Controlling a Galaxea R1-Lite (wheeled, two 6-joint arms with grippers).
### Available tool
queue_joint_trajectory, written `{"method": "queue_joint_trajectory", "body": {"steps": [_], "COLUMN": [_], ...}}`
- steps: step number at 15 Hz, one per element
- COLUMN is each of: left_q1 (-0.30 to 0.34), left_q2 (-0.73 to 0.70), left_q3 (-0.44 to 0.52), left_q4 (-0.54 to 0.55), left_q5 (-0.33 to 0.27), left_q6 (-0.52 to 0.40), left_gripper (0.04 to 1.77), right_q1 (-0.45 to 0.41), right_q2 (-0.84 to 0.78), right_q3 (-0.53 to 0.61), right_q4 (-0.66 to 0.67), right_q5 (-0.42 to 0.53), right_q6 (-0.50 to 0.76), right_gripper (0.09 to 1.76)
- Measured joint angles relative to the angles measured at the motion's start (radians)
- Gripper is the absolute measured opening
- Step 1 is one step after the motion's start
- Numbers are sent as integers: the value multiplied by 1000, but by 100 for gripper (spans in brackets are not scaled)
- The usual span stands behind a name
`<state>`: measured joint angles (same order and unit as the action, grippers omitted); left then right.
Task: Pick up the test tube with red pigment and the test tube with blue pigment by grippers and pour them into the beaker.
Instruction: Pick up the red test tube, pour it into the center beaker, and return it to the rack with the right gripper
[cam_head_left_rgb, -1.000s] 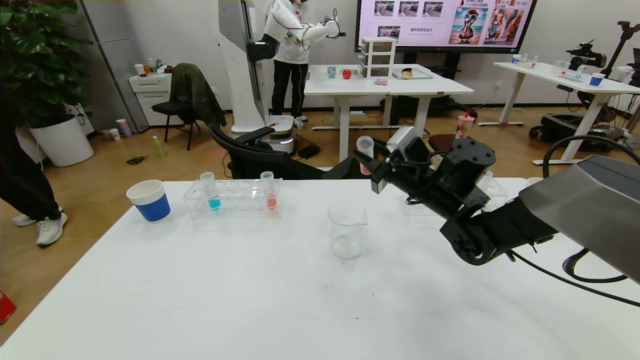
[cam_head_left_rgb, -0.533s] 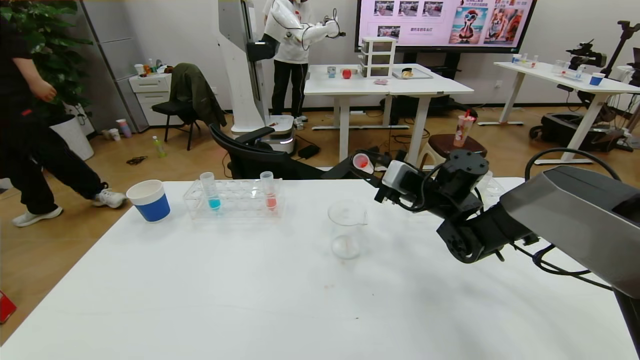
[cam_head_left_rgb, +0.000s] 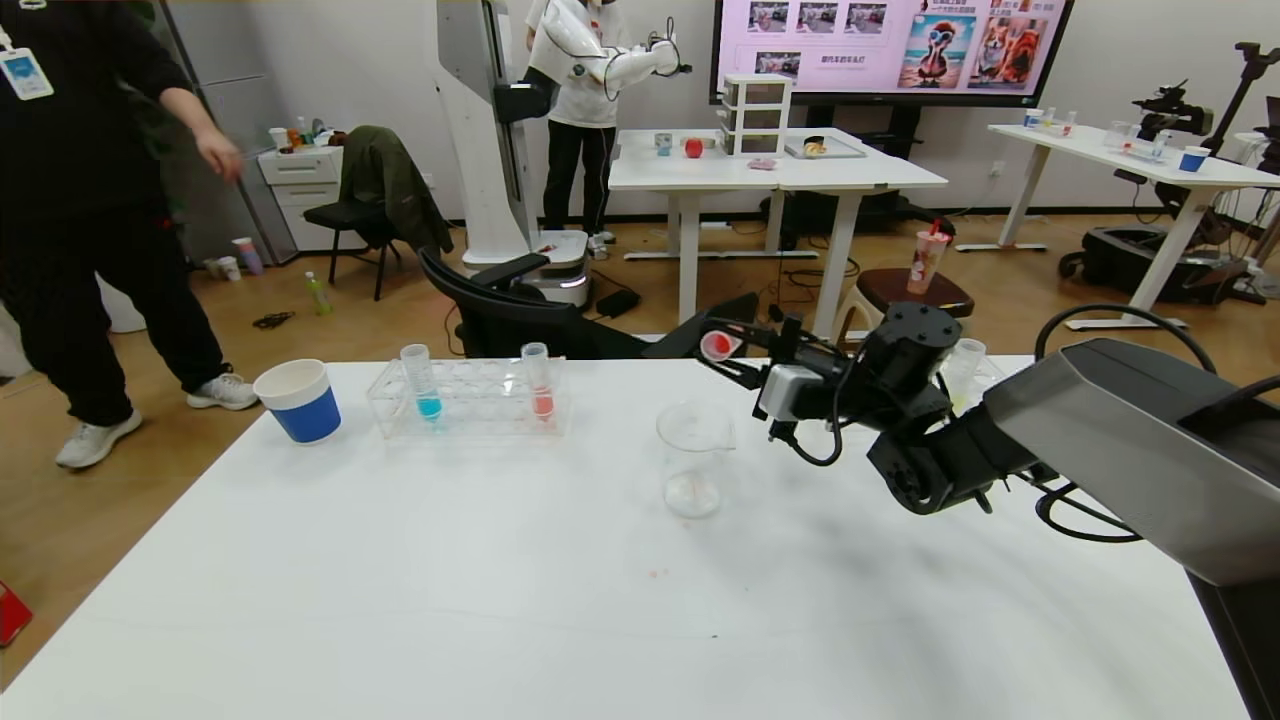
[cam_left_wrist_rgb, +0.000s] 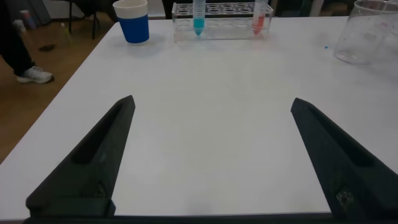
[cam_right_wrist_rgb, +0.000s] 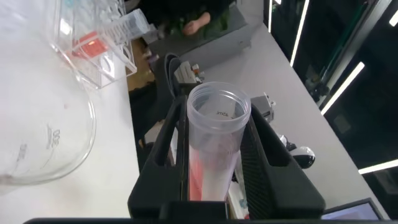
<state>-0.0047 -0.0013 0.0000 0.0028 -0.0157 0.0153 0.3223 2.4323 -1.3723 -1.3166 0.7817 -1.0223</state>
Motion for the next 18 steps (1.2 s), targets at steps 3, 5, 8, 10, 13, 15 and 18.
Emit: {"method": "queue_joint_trajectory", "body": {"steps": [3,5,8,10,13,15,18], "left_q1": [0,0,0,0,0,0,0], "left_q2": [0,0,0,0,0,0,0], "left_q3": [0,0,0,0,0,0,0], "left_q4": [0,0,0,0,0,0,0], "left_q5": [0,0,1,0,0,0,0], "left_q6": [0,0,0,0,0,0,0], "left_gripper": [175,175,175,175,175,175,175], "right_q1": [-8,-9,-8,-4,-1,0,1], "right_q2": [10,13,15,14,14,14,13], "right_q3": [-11,-14,-25,-32,-40,-43,-43], "right_q4": [5,5,7,7,7,7,7], "right_q5": [20,26,50,60,80,97,113], "right_q6": [-47,-83,-125,-152,-199,-227,-275], "right_gripper": [50,50,50,50,50,50,50]}}
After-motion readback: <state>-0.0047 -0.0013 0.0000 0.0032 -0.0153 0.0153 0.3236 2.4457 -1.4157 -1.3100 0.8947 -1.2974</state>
